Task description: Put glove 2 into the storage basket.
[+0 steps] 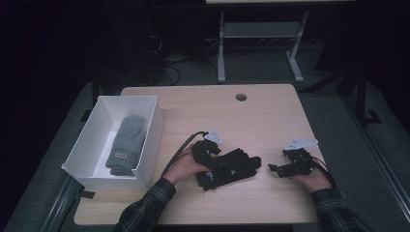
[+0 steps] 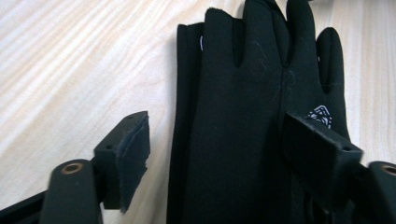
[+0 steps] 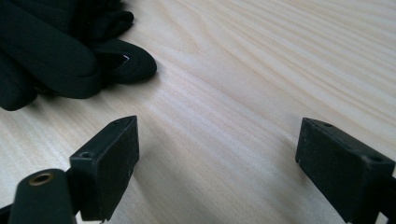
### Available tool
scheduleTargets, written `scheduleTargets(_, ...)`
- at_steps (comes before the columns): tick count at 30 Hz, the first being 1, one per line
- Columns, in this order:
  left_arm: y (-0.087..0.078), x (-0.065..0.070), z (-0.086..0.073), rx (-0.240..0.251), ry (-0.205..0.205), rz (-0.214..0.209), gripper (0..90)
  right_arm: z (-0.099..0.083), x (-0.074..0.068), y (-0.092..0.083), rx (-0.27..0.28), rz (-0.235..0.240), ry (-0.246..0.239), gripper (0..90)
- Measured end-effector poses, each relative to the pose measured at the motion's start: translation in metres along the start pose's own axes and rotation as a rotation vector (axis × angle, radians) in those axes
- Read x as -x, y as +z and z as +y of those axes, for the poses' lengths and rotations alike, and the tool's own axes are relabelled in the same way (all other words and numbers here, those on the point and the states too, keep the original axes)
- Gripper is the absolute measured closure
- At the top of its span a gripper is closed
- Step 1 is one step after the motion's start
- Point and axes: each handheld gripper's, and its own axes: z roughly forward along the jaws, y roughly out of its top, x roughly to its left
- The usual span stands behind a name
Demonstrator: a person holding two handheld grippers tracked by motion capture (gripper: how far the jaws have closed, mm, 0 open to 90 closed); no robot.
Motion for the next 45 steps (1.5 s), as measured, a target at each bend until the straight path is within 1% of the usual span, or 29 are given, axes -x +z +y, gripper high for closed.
scheduleTargets(2, 0.000, 0.000, 0.000, -0.003, 0.000, -0.015, 30.3, 0.000, -0.001, 0.001, 0.000, -0.003, 0.008, 11.6)
scheduleTargets(3, 0.000, 0.000, -0.001, -0.001, 0.005, -0.028, 33.8, 0.000, -0.002, 0.001, 0.000, -0.004, 0.009, 11.3)
scheduleTargets(4, 0.000, 0.000, -0.001, -0.003, 0.000, -0.031, 34.8, 0.000, -0.002, 0.001, 0.001, -0.005, 0.011, 10.9)
scheduleTargets(5, 0.000, -0.001, -0.001, -0.004, -0.007, -0.042, 35.5, -0.001, -0.001, 0.001, 0.007, -0.006, 0.004, 10.4)
scheduleTargets(8, -0.001, -0.002, -0.002, -0.007, -0.009, -0.063, 41.1, -0.001, -0.001, 0.002, 0.013, -0.012, 0.009, 8.8)
scheduleTargets(9, 0.000, -0.002, -0.002, -0.004, -0.014, -0.072, 44.0, -0.002, -0.001, 0.002, 0.015, -0.013, 0.015, 8.1)
scheduleTargets(10, -0.001, -0.001, -0.002, -0.012, -0.018, -0.092, 47.1, -0.002, -0.001, 0.003, 0.018, -0.014, 0.017, 7.4)
scheduleTargets(12, -0.001, -0.001, -0.002, -0.017, -0.030, -0.127, 57.0, -0.002, -0.002, 0.003, 0.023, -0.015, 0.021, 6.8)
scheduleTargets(13, -0.002, 0.000, -0.002, -0.022, -0.032, -0.130, 61.5, -0.003, -0.002, 0.003, 0.026, -0.017, 0.019, 6.5)
scheduleTargets(14, -0.002, 0.001, -0.001, -0.026, -0.024, -0.128, 65.2, -0.003, -0.002, 0.004, 0.029, -0.018, 0.020, 6.3)
scheduleTargets(15, -0.003, 0.003, 0.000, -0.037, -0.024, -0.126, 67.7, -0.003, -0.001, 0.004, 0.033, -0.018, 0.016, 6.1)
scheduleTargets(17, -0.004, 0.004, 0.002, -0.043, -0.015, -0.116, 70.9, -0.004, -0.002, 0.004, 0.034, -0.017, 0.018, 6.1)
scheduleTargets(20, -0.009, 0.009, 0.004, -0.050, -0.007, -0.084, 72.6, -0.004, -0.001, 0.004, 0.035, -0.017, 0.014, 6.0)
scheduleTargets(21, -0.010, 0.010, 0.004, -0.048, -0.011, -0.082, 72.7, -0.004, -0.001, 0.004, 0.035, -0.018, 0.017, 6.0)
scheduleTargets(23, -0.015, 0.010, 0.005, -0.038, -0.019, -0.085, 72.7, -0.004, -0.001, 0.004, 0.035, -0.018, 0.018, 6.0)
scheduleTargets(25, -0.024, 0.012, 0.007, -0.023, -0.029, -0.079, 72.6, -0.003, -0.001, 0.004, 0.033, -0.019, 0.016, 6.0)
scheduleTargets(28, -0.035, 0.013, 0.010, -0.001, -0.048, -0.058, 72.6, -0.004, -0.002, 0.004, 0.032, -0.017, 0.024, 6.0)
scheduleTargets(31, -0.045, 0.015, 0.012, 0.010, -0.064, -0.028, 72.6, -0.004, -0.002, 0.004, 0.032, -0.018, 0.021, 6.0)
scheduleTargets(33, -0.050, 0.015, 0.014, 0.019, -0.073, -0.018, 72.6, -0.004, -0.002, 0.004, 0.032, -0.017, 0.022, 6.0)
scheduleTargets(38, -0.065, 0.018, 0.022, 0.047, -0.074, 0.017, 72.5, -0.003, -0.002, 0.004, 0.032, -0.018, 0.024, 6.0)
scheduleTargets(40, -0.072, 0.019, 0.025, 0.061, -0.084, 0.024, 72.5, -0.003, -0.002, 0.004, 0.032, -0.018, 0.024, 5.9)
scheduleTargets(42, -0.078, 0.020, 0.029, 0.061, -0.082, 0.034, 72.5, -0.003, -0.002, 0.004, 0.032, -0.018, 0.026, 5.9)
scheduleTargets(45, -0.089, 0.022, 0.036, 0.068, -0.078, 0.063, 72.5, -0.003, -0.002, 0.004, 0.033, -0.018, 0.024, 5.9)
